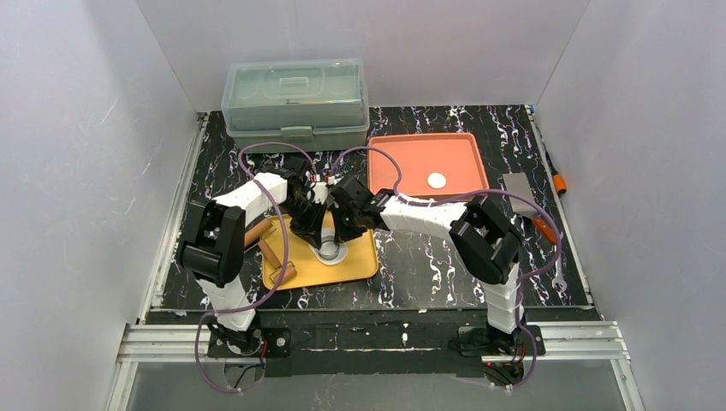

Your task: Roll out the dumpling wrappers from the dough

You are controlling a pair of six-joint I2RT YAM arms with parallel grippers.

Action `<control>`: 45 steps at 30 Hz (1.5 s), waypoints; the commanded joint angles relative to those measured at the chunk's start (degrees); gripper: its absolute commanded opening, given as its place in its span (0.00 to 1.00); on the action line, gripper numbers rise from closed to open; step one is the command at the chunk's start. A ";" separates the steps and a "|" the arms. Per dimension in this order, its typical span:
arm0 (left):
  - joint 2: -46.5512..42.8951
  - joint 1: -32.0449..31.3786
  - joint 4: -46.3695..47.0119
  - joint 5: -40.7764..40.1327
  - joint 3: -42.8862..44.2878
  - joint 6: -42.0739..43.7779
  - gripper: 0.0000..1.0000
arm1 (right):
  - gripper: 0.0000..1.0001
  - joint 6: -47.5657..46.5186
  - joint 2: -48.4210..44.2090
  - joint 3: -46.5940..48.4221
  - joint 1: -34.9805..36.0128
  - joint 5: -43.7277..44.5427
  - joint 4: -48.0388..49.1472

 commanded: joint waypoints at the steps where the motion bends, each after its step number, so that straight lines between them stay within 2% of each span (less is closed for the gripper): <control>1: 2.26 -0.76 -3.96 -3.02 -2.12 6.44 0.00 | 0.01 -3.03 1.75 -2.07 -2.74 5.50 -1.03; 6: 8.18 -0.59 -1.43 -7.16 4.15 5.99 0.00 | 0.01 3.58 -2.18 -12.27 3.68 3.99 3.08; 10: 10.35 -0.55 -0.26 -10.49 8.59 6.64 0.00 | 0.01 6.90 -3.66 -13.94 6.71 2.92 5.12; 13: 8.67 -0.56 0.02 -11.05 7.18 7.06 0.00 | 0.01 4.80 -3.05 -11.50 5.36 4.59 4.25; 19: 0.98 -0.70 -0.41 -8.34 -2.78 7.62 0.00 | 0.01 -2.30 2.88 -2.15 -2.19 6.20 1.69; 23: -1.54 -1.48 -1.63 -4.73 -6.27 8.55 0.00 | 0.01 -4.77 5.45 2.48 -3.02 7.40 -1.37; 26: 1.35 -1.46 -2.39 -3.89 -3.67 8.63 0.00 | 0.01 -3.46 4.10 -0.72 -1.76 6.06 -0.87; 31: 8.66 -0.54 -1.29 -8.27 5.10 8.77 0.00 | 0.01 3.41 -1.65 -11.33 3.28 4.56 2.46; 36: 11.04 -0.31 -1.42 -11.65 10.33 9.56 0.00 | 0.01 6.34 -1.92 -12.34 7.21 1.92 3.73; 41: 6.55 -0.35 -2.47 -10.38 4.20 10.42 0.00 | 0.01 1.98 0.54 -6.99 2.88 3.31 2.68; 45: 1.22 -0.48 -4.31 -5.88 -1.64 10.06 0.00 | 0.01 -2.31 3.90 -0.93 -1.68 5.87 0.40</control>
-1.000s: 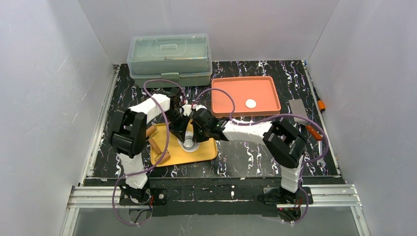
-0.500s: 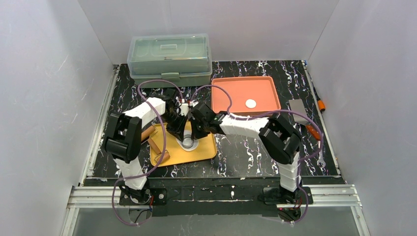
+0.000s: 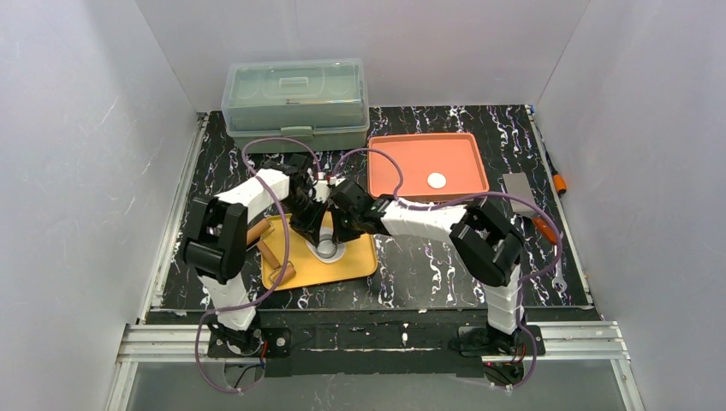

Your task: Roll out the dumpling wrappers from the dough

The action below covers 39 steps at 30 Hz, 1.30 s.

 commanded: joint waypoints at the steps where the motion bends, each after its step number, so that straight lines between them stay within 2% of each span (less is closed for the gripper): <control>1: -2.85 -0.17 -0.89 -2.19 -7.16 4.27 0.00 | 0.01 -7.07 6.40 4.68 -3.95 2.32 -6.62; 3: -3.17 -0.38 -1.80 -0.27 -8.03 4.38 0.00 | 0.01 -7.50 7.33 4.57 -4.06 2.51 -7.78; 4: -2.08 -0.39 -1.83 0.07 -7.36 4.39 0.00 | 0.01 -6.11 5.79 1.05 -3.58 1.64 -6.17; 6: 0.35 0.14 -2.83 1.52 0.64 1.93 0.00 | 0.01 -2.76 0.47 -4.06 -0.56 1.45 -4.31; 8: -1.98 0.18 -3.86 2.08 2.09 1.48 0.00 | 0.01 -2.69 -0.34 -1.55 -0.37 -0.05 -4.35; 12: -2.52 0.23 -3.27 -0.01 -0.37 1.79 0.00 | 0.01 -2.56 1.00 3.62 0.23 -2.04 -4.79; 21: 2.41 0.44 -3.26 0.00 -2.82 1.79 0.00 | 0.01 -1.02 2.42 1.65 0.24 -4.45 -3.11; 27: 2.69 0.52 -3.12 0.54 -2.03 1.30 0.00 | 0.02 -1.91 3.67 3.60 0.24 -4.68 -4.34; 33: 0.77 0.55 -2.68 -0.56 -0.70 0.39 0.00 | 0.29 -5.21 2.26 7.28 0.16 -2.75 -6.46; 39: -2.14 0.48 -2.07 1.21 -0.51 -0.40 0.00 | 0.34 -6.01 1.58 9.35 0.07 -2.70 -6.21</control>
